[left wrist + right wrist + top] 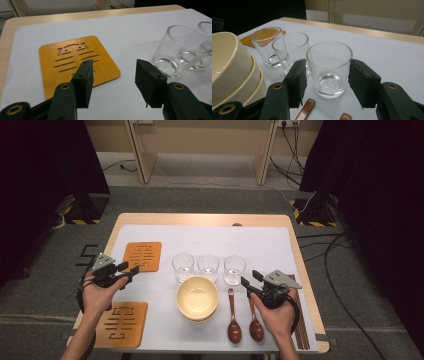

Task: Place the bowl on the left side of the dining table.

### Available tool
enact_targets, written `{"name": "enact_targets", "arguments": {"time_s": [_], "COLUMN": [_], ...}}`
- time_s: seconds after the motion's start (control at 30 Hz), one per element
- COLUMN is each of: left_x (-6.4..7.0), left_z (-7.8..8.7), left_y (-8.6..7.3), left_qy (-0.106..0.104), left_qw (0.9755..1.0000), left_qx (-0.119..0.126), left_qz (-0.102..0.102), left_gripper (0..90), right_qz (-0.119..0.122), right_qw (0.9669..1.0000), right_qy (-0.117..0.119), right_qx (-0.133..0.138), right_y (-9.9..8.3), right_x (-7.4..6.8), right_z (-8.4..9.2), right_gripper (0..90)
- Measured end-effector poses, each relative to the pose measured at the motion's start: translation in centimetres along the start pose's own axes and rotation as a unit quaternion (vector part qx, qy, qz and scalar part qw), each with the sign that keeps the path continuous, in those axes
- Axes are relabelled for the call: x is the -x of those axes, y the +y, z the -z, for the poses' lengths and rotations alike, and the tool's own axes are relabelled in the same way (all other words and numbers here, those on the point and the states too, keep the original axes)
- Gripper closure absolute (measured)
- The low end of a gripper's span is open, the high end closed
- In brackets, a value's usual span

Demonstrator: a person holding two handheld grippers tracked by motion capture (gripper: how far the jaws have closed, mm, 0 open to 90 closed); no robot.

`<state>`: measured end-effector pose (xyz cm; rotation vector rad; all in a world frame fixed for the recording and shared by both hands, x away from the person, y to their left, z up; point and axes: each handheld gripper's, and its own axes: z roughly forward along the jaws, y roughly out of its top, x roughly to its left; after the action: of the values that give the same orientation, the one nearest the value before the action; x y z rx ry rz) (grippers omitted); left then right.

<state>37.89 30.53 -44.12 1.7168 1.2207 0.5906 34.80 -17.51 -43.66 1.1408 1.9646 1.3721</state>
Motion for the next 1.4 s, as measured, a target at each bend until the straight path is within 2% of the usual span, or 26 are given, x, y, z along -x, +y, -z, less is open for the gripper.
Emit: {"name": "enact_targets", "arguments": {"time_s": [0.1, 0.27, 0.53, 0.77, 1.2, 1.4], "left_x": [1.3, 2.8, 5.1, 6.7, 9.6, 11.2], "left_z": [0.7, 1.4, 1.5, 1.5, 1.6, 1.5], "left_y": [0.2, 0.3, 0.6, 0.8, 1.4, 1.7], "left_qy": [-0.019, -0.04, -0.074, -0.09, -0.131, -0.153], "left_qw": [0.9998, 0.9991, 0.997, 0.9955, 0.9905, 0.9866], "left_qx": [0.008, 0.007, 0.006, 0.009, 0.009, 0.007], "left_qz": [-0.006, -0.013, -0.021, -0.029, -0.043, -0.055], "left_gripper": [48.3, 49.7, 52.3, 52.6, 53.9, 54.4], "right_qz": [0.0, 0.003, 0.003, -0.001, 0.002, 0.001], "right_qw": [1.0, 1.0, 1.0, 1.0, 1.0, 1.0], "right_qy": [-0.002, -0.002, 0.0, 0.0, -0.001, 0.001], "right_qx": [-0.002, 0.0, -0.003, -0.009, -0.007, -0.006], "right_y": [0.0, 0.3, 0.2, -0.1, 0.0, 0.0], "right_x": [-0.2, -0.6, -0.6, -0.4, -0.4, -0.5], "right_z": [0.1, 0.1, -0.1, -0.1, -0.2, -0.2], "right_gripper": [49.4, 49.6, 49.6, 49.5, 49.5, 49.5]}}
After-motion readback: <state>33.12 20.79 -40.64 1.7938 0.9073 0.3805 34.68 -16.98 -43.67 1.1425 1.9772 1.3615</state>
